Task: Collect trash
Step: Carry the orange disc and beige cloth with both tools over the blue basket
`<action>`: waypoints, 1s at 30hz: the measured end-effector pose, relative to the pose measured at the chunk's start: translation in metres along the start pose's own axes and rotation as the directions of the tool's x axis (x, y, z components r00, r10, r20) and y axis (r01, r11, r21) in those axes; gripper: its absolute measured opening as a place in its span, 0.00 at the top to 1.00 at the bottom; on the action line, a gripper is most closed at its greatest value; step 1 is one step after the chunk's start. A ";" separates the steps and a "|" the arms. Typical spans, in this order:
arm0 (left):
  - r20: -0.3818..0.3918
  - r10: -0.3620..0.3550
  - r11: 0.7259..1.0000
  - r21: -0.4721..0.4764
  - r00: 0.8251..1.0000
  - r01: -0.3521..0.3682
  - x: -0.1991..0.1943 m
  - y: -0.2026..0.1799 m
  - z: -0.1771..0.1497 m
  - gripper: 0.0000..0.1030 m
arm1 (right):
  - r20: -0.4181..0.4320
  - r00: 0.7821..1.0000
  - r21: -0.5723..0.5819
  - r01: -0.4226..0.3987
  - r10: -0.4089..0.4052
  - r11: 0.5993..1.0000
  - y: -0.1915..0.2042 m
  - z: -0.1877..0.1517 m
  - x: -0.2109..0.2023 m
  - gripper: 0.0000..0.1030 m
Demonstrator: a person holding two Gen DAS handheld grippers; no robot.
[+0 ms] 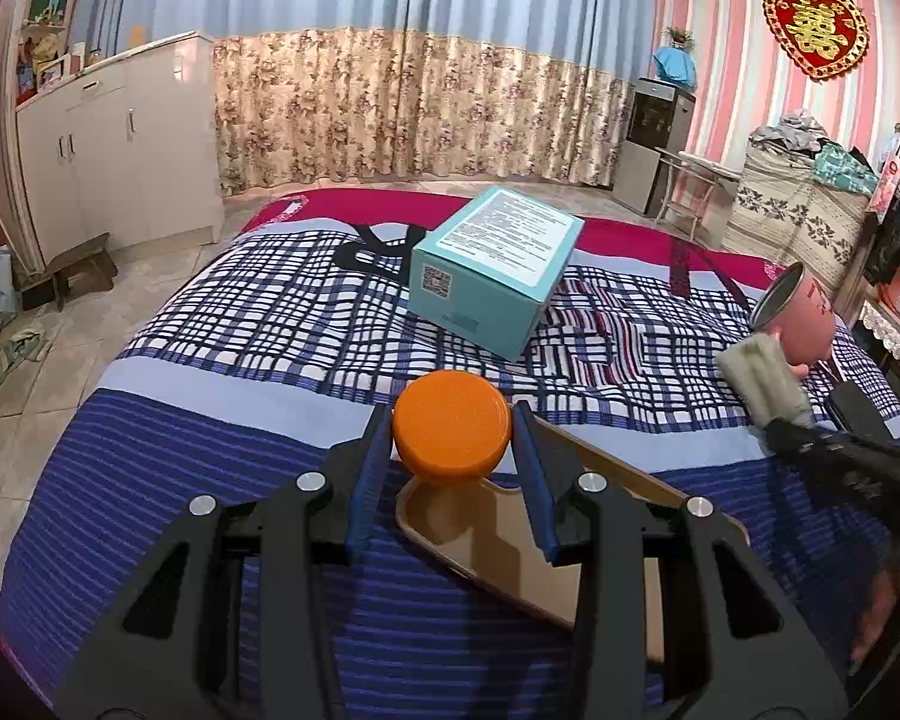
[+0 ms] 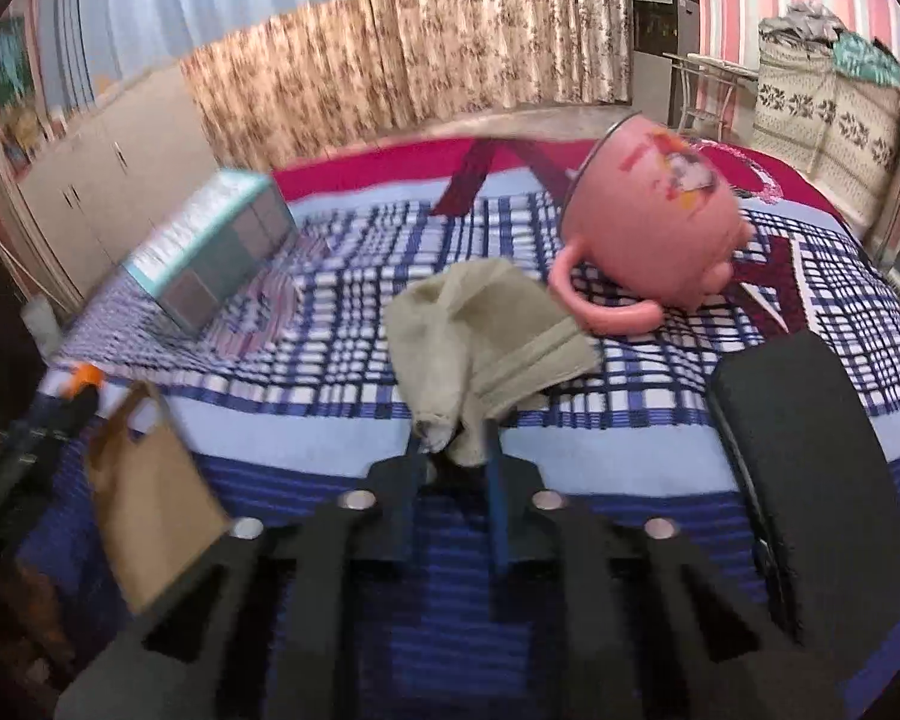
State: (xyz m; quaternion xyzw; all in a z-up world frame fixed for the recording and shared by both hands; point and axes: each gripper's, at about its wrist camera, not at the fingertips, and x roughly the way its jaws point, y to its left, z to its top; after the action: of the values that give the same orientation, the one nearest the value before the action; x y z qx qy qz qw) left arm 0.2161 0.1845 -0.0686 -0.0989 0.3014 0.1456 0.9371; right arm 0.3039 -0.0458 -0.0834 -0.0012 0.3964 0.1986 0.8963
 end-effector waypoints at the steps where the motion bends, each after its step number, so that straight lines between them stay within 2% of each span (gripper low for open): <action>1: 0.000 -0.002 1.000 0.003 1.000 0.002 0.000 0.000 0.000 0.62 | 0.021 1.000 -0.001 0.001 -0.001 1.000 -0.002 -0.002 -0.008 0.83; 8: -0.003 -0.010 1.000 0.002 1.000 0.010 0.001 0.000 0.000 0.62 | 0.137 0.990 -0.051 0.033 -0.026 0.998 -0.027 -0.033 -0.102 0.83; 12: 0.031 -0.006 0.999 0.036 0.999 0.005 -0.009 -0.008 0.000 0.62 | 0.177 0.978 -0.045 0.117 -0.108 0.992 -0.061 -0.055 -0.158 0.83; 17: 0.029 -0.035 0.996 0.077 0.999 0.033 -0.023 -0.033 0.001 0.62 | 0.202 0.950 0.044 0.234 -0.238 0.971 -0.125 -0.082 -0.212 0.83; 23: 0.043 -0.144 0.980 0.145 0.989 0.136 -0.058 -0.093 -0.001 0.62 | 0.241 0.915 0.188 0.283 -0.323 0.941 -0.192 -0.103 -0.256 0.83; 27: 0.036 -0.225 0.952 0.223 0.974 0.211 -0.079 -0.144 -0.009 0.62 | 0.244 0.887 0.205 0.348 -0.392 0.915 -0.218 -0.115 -0.274 0.83; 30: 0.028 -0.284 0.922 0.283 0.959 0.264 -0.094 -0.185 -0.018 0.62 | 0.234 0.881 0.249 0.355 -0.412 0.901 -0.243 -0.125 -0.284 0.83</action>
State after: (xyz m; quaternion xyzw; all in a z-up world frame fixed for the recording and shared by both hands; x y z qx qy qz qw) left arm 0.1956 -0.0142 -0.0093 -0.0031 0.2695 -0.0272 0.9626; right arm 0.1294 -0.3906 -0.0053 0.0377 0.2746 -0.0258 0.9605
